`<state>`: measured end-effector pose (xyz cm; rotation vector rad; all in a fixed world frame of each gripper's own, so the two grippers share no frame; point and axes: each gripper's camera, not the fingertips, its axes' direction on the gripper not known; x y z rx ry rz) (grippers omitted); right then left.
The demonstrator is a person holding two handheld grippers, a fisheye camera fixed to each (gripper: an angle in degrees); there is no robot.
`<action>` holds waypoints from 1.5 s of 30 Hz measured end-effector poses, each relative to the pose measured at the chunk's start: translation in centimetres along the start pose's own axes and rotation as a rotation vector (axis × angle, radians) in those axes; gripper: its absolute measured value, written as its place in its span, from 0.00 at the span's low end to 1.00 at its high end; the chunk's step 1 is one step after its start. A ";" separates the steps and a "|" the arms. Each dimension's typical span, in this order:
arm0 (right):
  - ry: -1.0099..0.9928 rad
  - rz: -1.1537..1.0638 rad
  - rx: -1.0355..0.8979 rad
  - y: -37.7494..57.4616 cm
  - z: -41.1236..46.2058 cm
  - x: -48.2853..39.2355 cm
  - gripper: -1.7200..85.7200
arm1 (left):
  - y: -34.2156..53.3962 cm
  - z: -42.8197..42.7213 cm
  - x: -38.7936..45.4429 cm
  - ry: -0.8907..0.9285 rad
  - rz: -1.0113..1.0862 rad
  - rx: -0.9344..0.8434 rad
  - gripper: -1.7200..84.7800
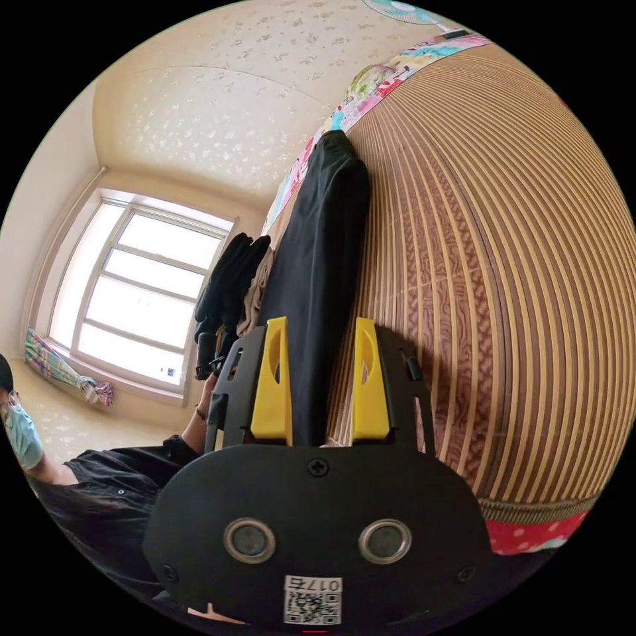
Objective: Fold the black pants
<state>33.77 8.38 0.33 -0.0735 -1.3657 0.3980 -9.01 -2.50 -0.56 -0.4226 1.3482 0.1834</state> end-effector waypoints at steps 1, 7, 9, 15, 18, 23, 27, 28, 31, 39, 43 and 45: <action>-0.006 0.008 0.005 -0.4 0.3 -0.1 0.18 | -0.2 0.1 -0.1 0.004 -0.005 0.009 0.14; -0.032 -0.010 -0.111 -1.0 2.3 -1.3 0.17 | 1.7 0.9 -1.4 0.090 -0.016 0.042 0.14; -0.132 -0.025 -0.226 1.2 1.8 -1.3 0.16 | 4.4 1.0 -1.8 0.140 0.015 0.030 0.14; -0.187 -0.081 -0.223 10.5 -1.3 -2.3 0.11 | 11.5 1.3 -2.1 0.176 0.053 0.028 0.12; -0.208 -0.113 -0.165 12.4 -2.7 -3.8 0.07 | 12.6 0.8 -1.5 0.174 0.084 -0.012 0.06; -0.468 -0.365 0.041 14.1 -10.0 -12.3 0.05 | 15.3 -6.1 4.7 0.453 0.369 0.159 0.04; -0.504 -0.742 0.157 14.7 -18.5 -25.6 0.05 | 17.6 -14.3 15.5 0.520 0.733 0.338 0.03; -0.502 -0.794 0.177 14.9 -19.7 -27.6 0.05 | 18.1 -15.5 17.3 0.522 0.787 0.363 0.03; -0.552 -0.960 0.269 15.5 -25.3 -36.2 0.05 | 20.5 -20.2 25.3 0.532 1.022 0.477 0.04; -0.514 -0.930 0.391 12.0 -30.0 -45.1 0.04 | 17.9 -21.4 32.1 0.430 0.888 0.695 0.03; -0.370 -0.831 0.372 5.6 -27.6 -43.7 0.04 | 11.6 -19.0 31.3 0.285 0.767 0.698 0.03; -0.347 -0.753 0.350 -0.1 -25.4 -42.5 0.04 | 6.2 -17.3 31.4 0.127 0.704 0.695 0.03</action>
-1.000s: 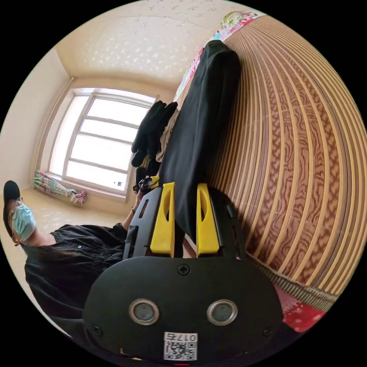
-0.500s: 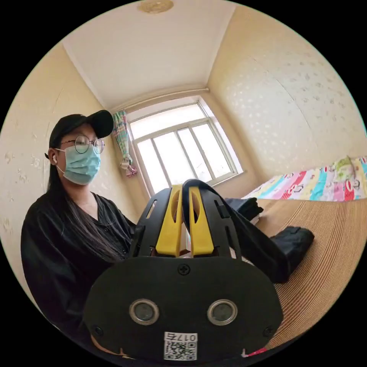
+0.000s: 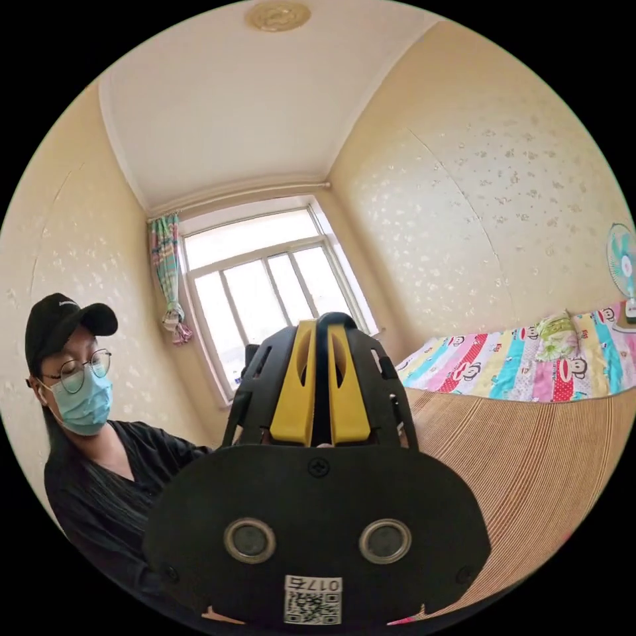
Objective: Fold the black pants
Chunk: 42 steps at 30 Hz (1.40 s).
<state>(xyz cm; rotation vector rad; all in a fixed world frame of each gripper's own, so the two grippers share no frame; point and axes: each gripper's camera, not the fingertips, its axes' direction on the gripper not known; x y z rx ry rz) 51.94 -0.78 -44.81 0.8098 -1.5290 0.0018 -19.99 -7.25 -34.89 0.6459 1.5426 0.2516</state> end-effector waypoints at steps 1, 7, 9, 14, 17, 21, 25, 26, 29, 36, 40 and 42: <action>0.012 0.022 -0.008 -0.6 0.6 1.3 0.04 | -0.4 1.0 -0.9 -0.021 -0.007 -0.014 0.03; 0.231 0.138 -0.138 1.7 5.7 11.1 0.04 | 4.1 8.8 -9.5 -0.184 -0.084 -0.224 0.04; 0.195 0.176 -0.221 8.7 6.0 13.4 0.05 | 11.2 9.9 -12.7 -0.197 -0.142 -0.343 0.05; 0.111 0.288 -0.443 28.0 3.0 13.6 0.05 | 29.0 8.1 -13.9 -0.080 -0.303 -0.547 0.07; 0.154 0.486 -0.561 37.9 0.2 12.0 0.06 | 37.0 6.6 -12.1 -0.165 -0.415 -0.740 0.11; 0.086 0.601 -0.402 40.1 -4.6 10.8 0.10 | 37.5 1.6 -14.1 -0.144 -0.649 -0.524 0.14; 0.289 0.578 -0.298 36.0 -5.0 14.0 0.19 | 33.6 2.6 -18.9 -0.188 -0.656 -0.420 0.18; 0.328 0.572 -0.300 34.7 -4.1 15.9 0.22 | 32.2 4.4 -20.6 -0.183 -0.639 -0.428 0.20; 0.380 0.579 -0.281 32.7 -0.9 21.2 0.23 | 30.2 10.3 -23.5 -0.214 -0.550 -0.524 0.23; 0.201 0.691 -0.649 34.7 8.1 24.7 0.20 | 34.5 16.5 -22.9 -0.288 -0.518 -0.822 0.21; 0.074 0.775 -0.594 37.2 6.8 23.7 0.15 | 36.5 13.7 -21.6 -0.229 -0.585 -0.803 0.17; -0.105 0.852 -0.482 39.5 4.9 23.1 0.11 | 37.6 11.9 -21.2 -0.087 -0.658 -0.822 0.14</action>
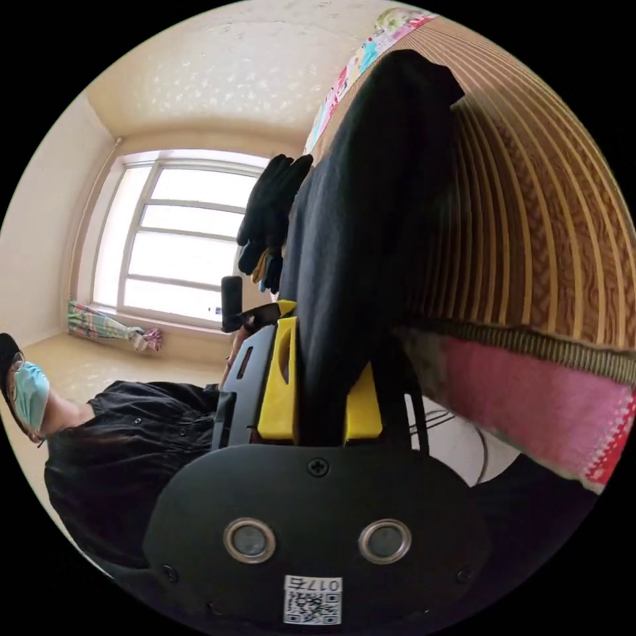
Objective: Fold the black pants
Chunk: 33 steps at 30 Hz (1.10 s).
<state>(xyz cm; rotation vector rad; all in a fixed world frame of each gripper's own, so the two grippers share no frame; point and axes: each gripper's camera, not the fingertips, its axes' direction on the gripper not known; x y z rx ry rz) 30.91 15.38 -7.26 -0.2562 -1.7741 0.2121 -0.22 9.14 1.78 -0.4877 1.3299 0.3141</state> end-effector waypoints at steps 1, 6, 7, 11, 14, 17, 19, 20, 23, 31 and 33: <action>-0.039 -0.006 0.014 0.8 -0.2 0.1 0.11 | 0.5 -0.1 -0.1 0.032 -0.003 -0.012 0.13; -0.184 -0.164 0.138 4.1 -5.2 -2.7 0.11 | 1.3 0.1 5.2 0.164 0.138 -0.087 0.11; -0.174 -0.196 0.147 3.9 -6.3 -3.4 0.11 | 0.8 0.4 6.4 0.168 0.164 -0.089 0.11; -0.011 -0.460 0.129 -0.1 -15.9 -10.3 0.12 | -4.0 3.9 15.4 0.234 0.344 -0.063 0.11; 0.148 -0.632 0.101 -2.0 -23.5 -15.6 0.12 | -8.0 7.4 21.4 0.303 0.446 -0.012 0.11; 0.278 -0.656 0.139 -2.7 -31.6 -17.9 0.12 | -12.4 12.3 26.6 0.304 0.500 0.055 0.11; 0.395 -0.593 0.205 -2.5 -36.4 -17.6 0.12 | -14.7 15.8 29.0 0.278 0.491 0.095 0.12; 0.491 -0.500 0.245 -2.4 -39.4 -16.5 0.12 | -15.9 18.5 30.1 0.254 0.482 0.089 0.13; 0.770 0.030 0.441 -0.4 -45.9 -10.2 0.13 | -16.0 24.4 30.0 0.189 0.492 -0.114 0.15; 1.114 0.078 0.512 6.6 -31.9 -2.1 0.05 | -2.3 18.9 14.3 -0.244 0.546 -0.065 0.07; 1.063 -0.114 0.454 4.5 -21.7 -0.7 0.04 | 2.1 12.2 9.8 -0.502 0.428 0.157 0.04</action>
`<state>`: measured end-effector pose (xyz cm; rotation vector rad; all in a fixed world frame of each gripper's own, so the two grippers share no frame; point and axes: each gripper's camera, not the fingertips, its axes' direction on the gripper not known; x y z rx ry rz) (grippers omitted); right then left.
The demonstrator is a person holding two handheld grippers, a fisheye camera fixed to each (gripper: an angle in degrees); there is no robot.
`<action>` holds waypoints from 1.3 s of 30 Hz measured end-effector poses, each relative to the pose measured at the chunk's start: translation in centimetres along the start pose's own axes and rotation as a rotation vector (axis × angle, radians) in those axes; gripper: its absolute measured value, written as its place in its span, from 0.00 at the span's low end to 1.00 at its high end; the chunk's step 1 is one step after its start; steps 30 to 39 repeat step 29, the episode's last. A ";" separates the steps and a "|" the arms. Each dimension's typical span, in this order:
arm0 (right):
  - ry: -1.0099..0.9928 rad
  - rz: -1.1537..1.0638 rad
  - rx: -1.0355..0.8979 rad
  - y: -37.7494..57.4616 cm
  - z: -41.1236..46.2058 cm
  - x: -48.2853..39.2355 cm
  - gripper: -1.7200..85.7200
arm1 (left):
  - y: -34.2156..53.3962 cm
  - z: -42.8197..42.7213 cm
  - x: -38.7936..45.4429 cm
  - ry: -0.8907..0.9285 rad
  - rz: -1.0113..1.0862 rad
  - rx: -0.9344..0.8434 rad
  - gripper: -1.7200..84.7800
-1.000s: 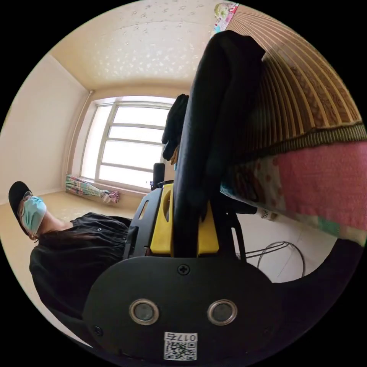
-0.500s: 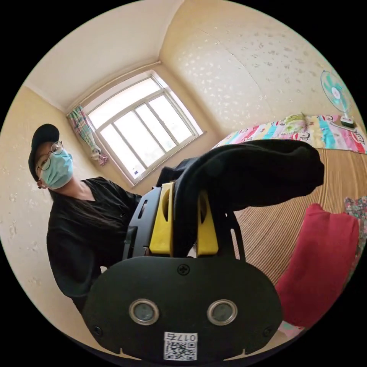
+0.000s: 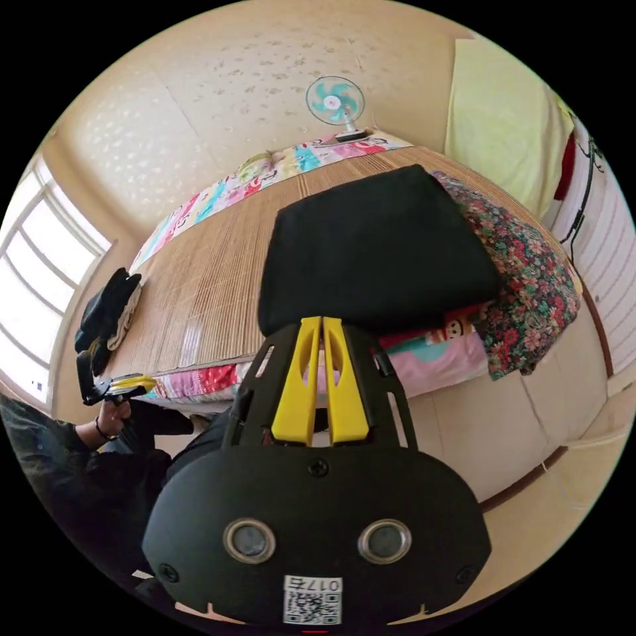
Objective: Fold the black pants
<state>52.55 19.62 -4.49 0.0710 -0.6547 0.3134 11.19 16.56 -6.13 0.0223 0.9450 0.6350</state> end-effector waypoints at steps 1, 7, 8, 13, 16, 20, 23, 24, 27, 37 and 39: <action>-0.039 -0.031 0.012 0.2 1.5 -2.1 0.03 | 1.1 -1.3 -1.2 -0.058 -0.031 0.021 0.04; -0.390 -0.183 -0.113 0.0 17.5 -23.1 0.02 | 6.7 -13.9 -10.6 -0.389 -0.414 0.267 0.04; -0.414 -0.187 -0.144 0.3 19.8 -26.7 0.02 | 7.1 -16.6 -11.9 -0.418 -0.469 0.345 0.05; -0.409 -0.224 -0.226 3.6 26.3 -35.8 0.02 | 4.5 -27.0 -17.1 -0.528 -0.431 0.550 0.11; -0.401 -0.314 -0.028 7.6 25.9 -36.4 0.03 | 1.9 -31.4 -22.5 -0.600 -0.512 0.583 0.13; -0.496 -0.295 -0.013 9.5 26.3 -35.4 0.03 | 0.1 -30.4 -32.9 -0.525 -0.832 0.408 0.13; -0.452 -0.328 0.003 10.6 26.6 -36.5 0.03 | 2.4 -29.4 -34.8 -0.315 -1.091 0.504 0.11; -0.438 -0.337 0.011 11.1 26.7 -36.8 0.02 | 2.3 -30.2 -33.5 -0.210 -1.029 0.614 0.09; -0.436 -0.347 0.016 11.9 27.2 -37.3 0.02 | -1.2 -30.3 -29.1 0.223 -0.761 0.707 0.07; -0.430 -0.350 0.020 12.3 27.5 -37.7 0.02 | -4.3 -29.3 -24.1 0.308 -0.519 0.628 0.07; -0.430 -0.350 0.020 12.3 27.5 -37.7 0.02 | -4.3 -29.3 -24.1 0.308 -0.519 0.628 0.07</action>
